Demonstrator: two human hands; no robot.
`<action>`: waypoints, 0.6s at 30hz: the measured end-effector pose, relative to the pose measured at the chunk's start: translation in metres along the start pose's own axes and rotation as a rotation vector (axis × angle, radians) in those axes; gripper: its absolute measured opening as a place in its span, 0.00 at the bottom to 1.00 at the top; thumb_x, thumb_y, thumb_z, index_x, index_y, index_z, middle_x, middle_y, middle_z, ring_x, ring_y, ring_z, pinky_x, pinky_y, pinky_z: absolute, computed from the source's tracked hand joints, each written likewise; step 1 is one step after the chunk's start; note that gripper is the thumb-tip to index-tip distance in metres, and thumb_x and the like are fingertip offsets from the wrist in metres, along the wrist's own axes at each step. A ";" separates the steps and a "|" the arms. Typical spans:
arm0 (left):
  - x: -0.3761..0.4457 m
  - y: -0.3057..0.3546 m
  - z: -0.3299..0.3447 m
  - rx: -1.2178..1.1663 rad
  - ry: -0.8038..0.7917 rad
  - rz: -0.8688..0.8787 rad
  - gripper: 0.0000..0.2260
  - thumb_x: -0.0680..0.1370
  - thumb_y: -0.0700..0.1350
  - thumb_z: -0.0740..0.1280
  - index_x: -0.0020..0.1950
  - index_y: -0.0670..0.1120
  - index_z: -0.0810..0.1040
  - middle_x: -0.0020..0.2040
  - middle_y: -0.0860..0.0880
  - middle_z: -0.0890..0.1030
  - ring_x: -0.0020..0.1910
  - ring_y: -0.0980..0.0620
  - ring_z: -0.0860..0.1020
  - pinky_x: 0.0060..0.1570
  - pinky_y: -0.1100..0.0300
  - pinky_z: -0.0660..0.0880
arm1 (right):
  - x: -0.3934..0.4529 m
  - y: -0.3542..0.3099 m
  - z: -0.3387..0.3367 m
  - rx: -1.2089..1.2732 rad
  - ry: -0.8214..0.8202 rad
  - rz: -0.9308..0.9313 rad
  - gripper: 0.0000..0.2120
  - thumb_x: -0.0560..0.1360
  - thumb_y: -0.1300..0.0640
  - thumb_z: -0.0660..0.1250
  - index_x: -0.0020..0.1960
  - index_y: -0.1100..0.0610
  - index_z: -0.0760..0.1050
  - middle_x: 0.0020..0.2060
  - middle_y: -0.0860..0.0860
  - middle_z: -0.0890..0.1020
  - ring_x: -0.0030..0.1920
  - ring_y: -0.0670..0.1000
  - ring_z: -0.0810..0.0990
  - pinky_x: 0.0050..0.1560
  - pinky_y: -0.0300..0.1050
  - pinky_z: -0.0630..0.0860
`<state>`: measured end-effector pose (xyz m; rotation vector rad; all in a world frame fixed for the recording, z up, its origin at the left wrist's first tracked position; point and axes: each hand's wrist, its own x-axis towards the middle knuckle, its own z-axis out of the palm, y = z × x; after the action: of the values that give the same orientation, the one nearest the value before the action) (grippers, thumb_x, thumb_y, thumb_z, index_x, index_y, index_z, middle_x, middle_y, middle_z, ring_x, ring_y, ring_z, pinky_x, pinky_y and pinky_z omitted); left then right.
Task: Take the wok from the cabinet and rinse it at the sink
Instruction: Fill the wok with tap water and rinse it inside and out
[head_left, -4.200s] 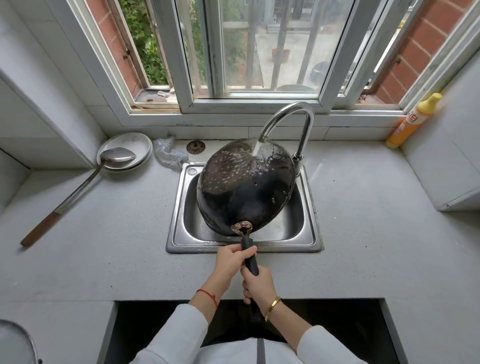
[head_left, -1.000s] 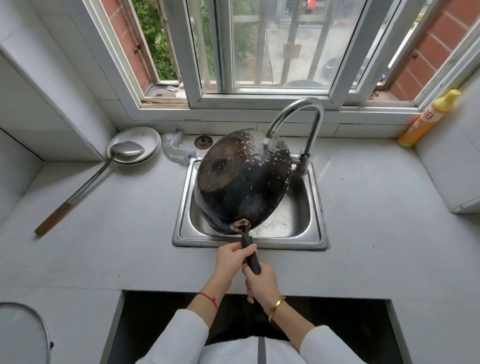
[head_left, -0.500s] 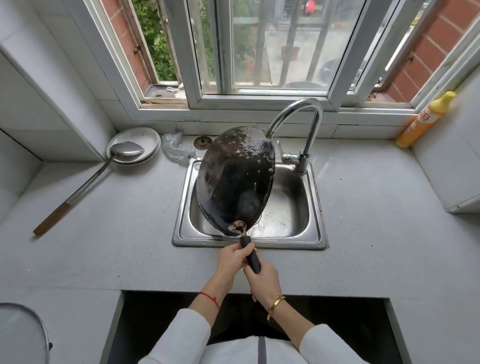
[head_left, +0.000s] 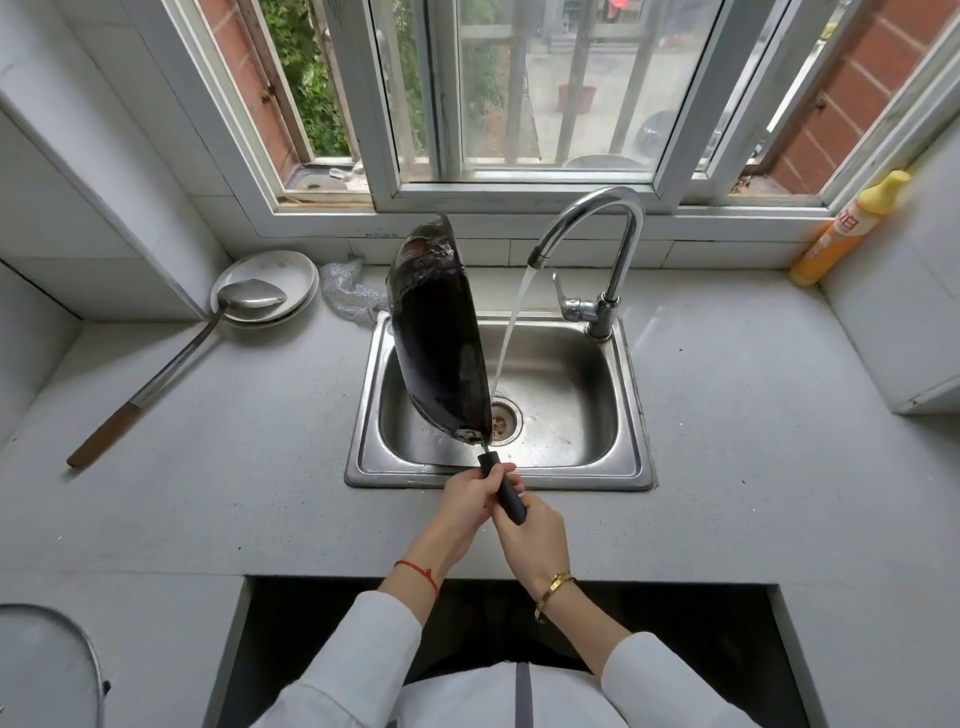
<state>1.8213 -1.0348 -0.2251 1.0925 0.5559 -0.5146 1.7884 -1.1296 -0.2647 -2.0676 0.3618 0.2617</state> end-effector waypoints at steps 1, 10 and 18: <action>0.001 0.001 0.000 0.000 -0.013 -0.003 0.13 0.82 0.39 0.60 0.62 0.33 0.74 0.48 0.41 0.79 0.48 0.47 0.80 0.54 0.58 0.78 | 0.000 -0.001 -0.001 -0.005 0.009 0.000 0.05 0.76 0.48 0.67 0.44 0.48 0.75 0.34 0.44 0.80 0.35 0.43 0.80 0.34 0.31 0.73; 0.005 0.007 0.012 0.084 -0.111 -0.008 0.14 0.84 0.39 0.56 0.65 0.33 0.72 0.57 0.39 0.80 0.52 0.47 0.81 0.61 0.53 0.76 | -0.003 -0.004 -0.009 0.007 0.149 0.043 0.08 0.76 0.48 0.68 0.45 0.53 0.75 0.33 0.45 0.78 0.33 0.43 0.77 0.30 0.30 0.68; 0.009 0.003 0.028 0.094 -0.145 -0.003 0.16 0.80 0.36 0.64 0.65 0.32 0.70 0.57 0.39 0.81 0.48 0.49 0.81 0.56 0.57 0.79 | 0.001 0.003 -0.012 -0.021 0.237 0.081 0.07 0.75 0.50 0.68 0.46 0.52 0.75 0.33 0.45 0.79 0.35 0.46 0.79 0.33 0.38 0.75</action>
<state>1.8345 -1.0600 -0.2187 1.1336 0.4096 -0.6228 1.7887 -1.1414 -0.2621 -2.1123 0.5896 0.0683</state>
